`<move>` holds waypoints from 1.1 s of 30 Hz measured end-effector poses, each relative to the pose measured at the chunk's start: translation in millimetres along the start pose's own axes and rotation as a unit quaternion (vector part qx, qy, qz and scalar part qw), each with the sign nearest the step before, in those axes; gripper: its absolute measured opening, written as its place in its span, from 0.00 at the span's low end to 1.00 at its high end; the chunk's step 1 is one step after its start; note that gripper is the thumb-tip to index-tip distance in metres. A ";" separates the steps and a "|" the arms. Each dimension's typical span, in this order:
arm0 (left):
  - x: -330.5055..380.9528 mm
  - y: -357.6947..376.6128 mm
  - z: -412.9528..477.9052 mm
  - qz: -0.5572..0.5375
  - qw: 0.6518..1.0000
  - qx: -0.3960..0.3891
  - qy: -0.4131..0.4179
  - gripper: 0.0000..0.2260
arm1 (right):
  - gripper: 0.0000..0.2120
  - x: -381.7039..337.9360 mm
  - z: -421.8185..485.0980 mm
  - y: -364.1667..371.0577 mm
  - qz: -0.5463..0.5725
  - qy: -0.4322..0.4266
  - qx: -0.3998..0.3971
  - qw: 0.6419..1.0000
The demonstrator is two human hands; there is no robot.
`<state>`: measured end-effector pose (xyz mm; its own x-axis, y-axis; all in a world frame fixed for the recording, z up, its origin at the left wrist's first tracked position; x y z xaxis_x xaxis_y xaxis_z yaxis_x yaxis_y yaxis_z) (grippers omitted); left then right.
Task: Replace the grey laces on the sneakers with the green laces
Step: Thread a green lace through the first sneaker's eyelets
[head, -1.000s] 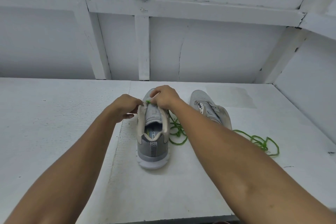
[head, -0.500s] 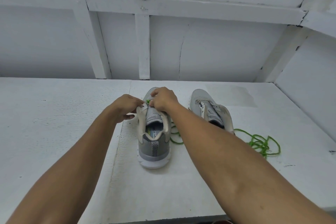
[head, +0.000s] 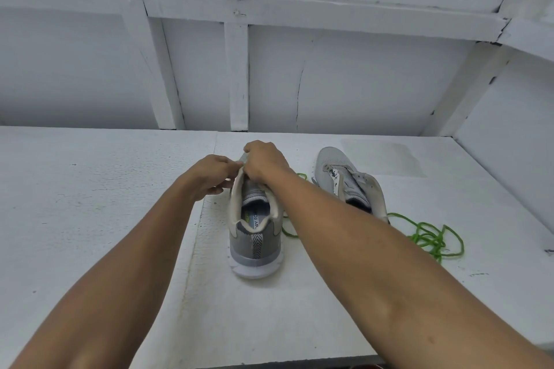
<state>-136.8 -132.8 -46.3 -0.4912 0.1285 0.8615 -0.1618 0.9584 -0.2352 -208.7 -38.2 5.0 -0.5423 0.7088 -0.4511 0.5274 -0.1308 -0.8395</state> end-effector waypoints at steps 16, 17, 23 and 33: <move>-49.8 -86.2 -27.9 -0.624 0.713 0.208 0.243 0.15 | 0.12 67.1 -83.5 26.7 0.300 0.003 0.121 0.946; -57.5 -111.0 -37.0 -0.681 0.642 0.223 0.273 0.19 | 0.13 67.8 -84.0 28.2 0.301 0.004 0.132 0.945; -7.0 -86.5 -40.6 -0.175 0.943 0.222 0.177 0.10 | 0.13 66.7 -85.2 30.8 0.310 -0.010 0.165 0.936; 14.8 -76.5 -22.0 0.406 0.886 0.226 -0.014 0.13 | 0.12 67.7 -86.5 31.7 0.311 -0.014 0.165 0.936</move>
<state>-112.9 -198.6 -5.6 -0.6220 0.7162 0.3165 -0.0682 0.3530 -0.9331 -172.1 65.6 -25.9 -0.2175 0.4060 -0.8876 0.5184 -0.7225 -0.4575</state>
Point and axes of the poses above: each hand's wrist, its own z-axis towards the middle knuckle, its own y-axis out of the palm, x = y × z, the point moved 8 cm from there along z, towards the middle knuckle, and after that the axes turned 15 degrees about -x, right-handed, at the moved point
